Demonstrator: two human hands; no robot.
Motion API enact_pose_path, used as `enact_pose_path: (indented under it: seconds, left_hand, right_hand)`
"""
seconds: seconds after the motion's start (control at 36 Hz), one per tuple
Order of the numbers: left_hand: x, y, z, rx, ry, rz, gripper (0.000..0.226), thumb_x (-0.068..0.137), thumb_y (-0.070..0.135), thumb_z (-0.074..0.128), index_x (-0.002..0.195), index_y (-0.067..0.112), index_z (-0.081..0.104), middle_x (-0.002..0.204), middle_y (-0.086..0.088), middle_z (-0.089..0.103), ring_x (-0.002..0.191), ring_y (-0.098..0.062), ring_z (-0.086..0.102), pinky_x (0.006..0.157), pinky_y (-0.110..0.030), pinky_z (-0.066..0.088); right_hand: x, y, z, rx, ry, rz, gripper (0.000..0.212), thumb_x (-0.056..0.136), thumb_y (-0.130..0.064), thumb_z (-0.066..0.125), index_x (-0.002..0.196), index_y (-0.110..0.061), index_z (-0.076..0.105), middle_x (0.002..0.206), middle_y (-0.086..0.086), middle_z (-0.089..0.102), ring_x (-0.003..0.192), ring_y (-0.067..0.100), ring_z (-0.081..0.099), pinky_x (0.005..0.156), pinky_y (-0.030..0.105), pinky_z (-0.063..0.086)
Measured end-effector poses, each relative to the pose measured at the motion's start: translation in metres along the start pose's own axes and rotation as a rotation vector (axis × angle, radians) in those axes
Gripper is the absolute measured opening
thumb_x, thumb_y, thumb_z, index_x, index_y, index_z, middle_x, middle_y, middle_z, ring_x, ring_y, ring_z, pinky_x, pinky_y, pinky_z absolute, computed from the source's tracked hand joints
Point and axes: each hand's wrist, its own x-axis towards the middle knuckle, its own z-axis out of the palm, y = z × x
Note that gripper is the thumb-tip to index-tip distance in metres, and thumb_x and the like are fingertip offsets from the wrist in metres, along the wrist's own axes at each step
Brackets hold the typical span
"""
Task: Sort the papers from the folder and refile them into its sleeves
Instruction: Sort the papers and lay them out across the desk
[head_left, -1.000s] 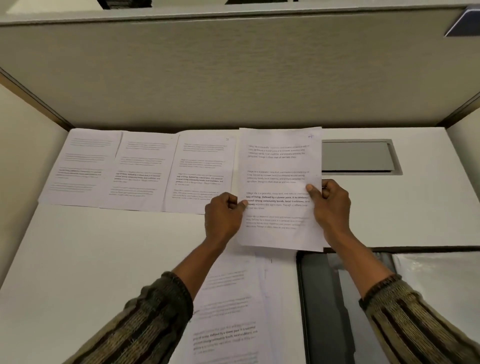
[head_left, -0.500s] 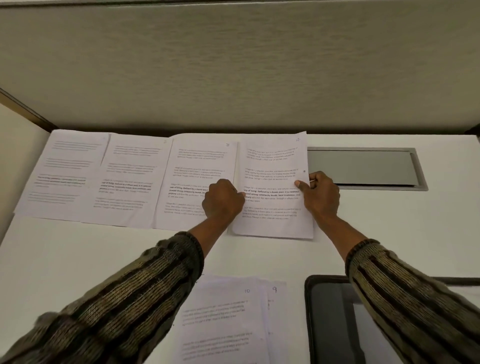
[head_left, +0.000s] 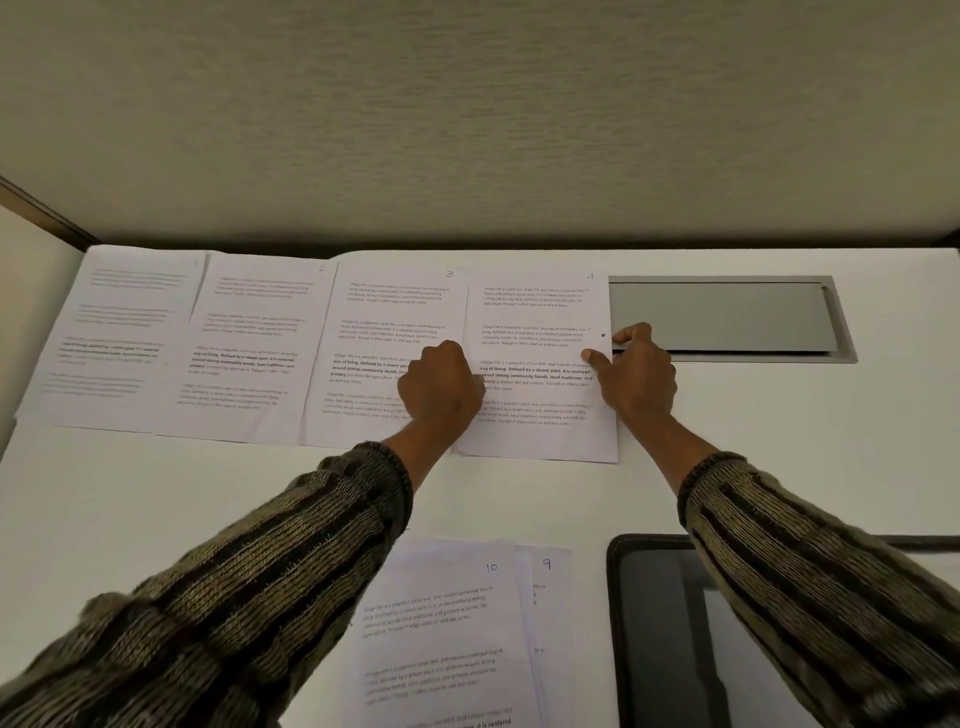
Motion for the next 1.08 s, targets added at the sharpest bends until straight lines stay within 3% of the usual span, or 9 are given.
enact_pose_path:
  seconds: [0.36, 0.5, 0.64, 0.75, 0.89, 1.08]
  left_hand:
    - [0.0, 0.0, -0.007, 0.022, -0.018, 0.018, 0.046, 0.097, 0.048, 0.073, 0.119, 0.01, 0.063, 0.116, -0.008, 0.068, 0.108, -0.032, 0.068, 0.079, -0.037, 0.047]
    - [-0.017, -0.006, -0.018, -0.005, 0.043, 0.047, 0.042, 0.1, 0.049, 0.068, 0.113, 0.01, 0.064, 0.114, -0.01, 0.069, 0.104, -0.032, 0.068, 0.081, -0.038, 0.048]
    - [-0.054, -0.019, -0.024, -0.027, -0.01, 0.008, 0.047, 0.1, 0.052, 0.066, 0.118, 0.008, 0.064, 0.121, -0.013, 0.067, 0.112, -0.036, 0.065, 0.081, -0.037, 0.04]
    - [-0.099, -0.038, -0.013, -0.06, -0.088, -0.046, 0.053, 0.098, 0.059, 0.065, 0.118, 0.01, 0.062, 0.12, -0.012, 0.067, 0.112, -0.036, 0.065, 0.081, -0.038, 0.041]
    - [-0.17, -0.071, 0.019, -0.096, -0.181, -0.084, 0.055, 0.094, 0.067, 0.063, 0.108, 0.015, 0.069, 0.111, -0.006, 0.071, 0.103, -0.032, 0.069, 0.081, -0.038, 0.052]
    - [-0.258, -0.103, 0.058, -0.232, -0.231, -0.11, 0.052, 0.094, 0.066, 0.064, 0.101, 0.015, 0.066, 0.1, -0.002, 0.071, 0.099, -0.026, 0.069, 0.083, -0.04, 0.057]
  right_hand:
    - [-0.002, 0.001, -0.004, -0.03, 0.007, 0.011, 0.046, 0.094, -0.046, 0.074, 0.12, -0.014, 0.053, 0.114, 0.008, 0.07, 0.104, 0.032, 0.066, 0.081, 0.041, 0.049]
    - [-0.025, 0.005, -0.012, -0.027, 0.06, 0.037, 0.045, 0.096, -0.038, 0.072, 0.127, -0.013, 0.051, 0.124, 0.013, 0.063, 0.111, 0.037, 0.062, 0.089, 0.045, 0.048]
    - [-0.078, 0.014, -0.022, 0.04, 0.074, -0.01, 0.024, 0.095, -0.03, 0.073, 0.113, -0.02, 0.061, 0.109, 0.003, 0.067, 0.099, 0.025, 0.065, 0.084, 0.038, 0.049]
    - [-0.143, 0.021, -0.026, 0.13, 0.003, -0.028, 0.016, 0.093, -0.028, 0.076, 0.103, -0.024, 0.065, 0.095, -0.006, 0.069, 0.084, 0.011, 0.063, 0.077, 0.03, 0.048]
    - [-0.228, 0.043, -0.02, 0.215, -0.179, -0.011, 0.009, 0.095, -0.024, 0.075, 0.099, -0.022, 0.068, 0.092, -0.012, 0.068, 0.083, 0.003, 0.064, 0.071, 0.018, 0.049]
    - [-0.313, 0.083, 0.008, 0.093, -0.322, 0.043, 0.013, 0.095, -0.028, 0.074, 0.106, -0.023, 0.069, 0.095, -0.01, 0.07, 0.088, 0.008, 0.067, 0.076, 0.029, 0.058]
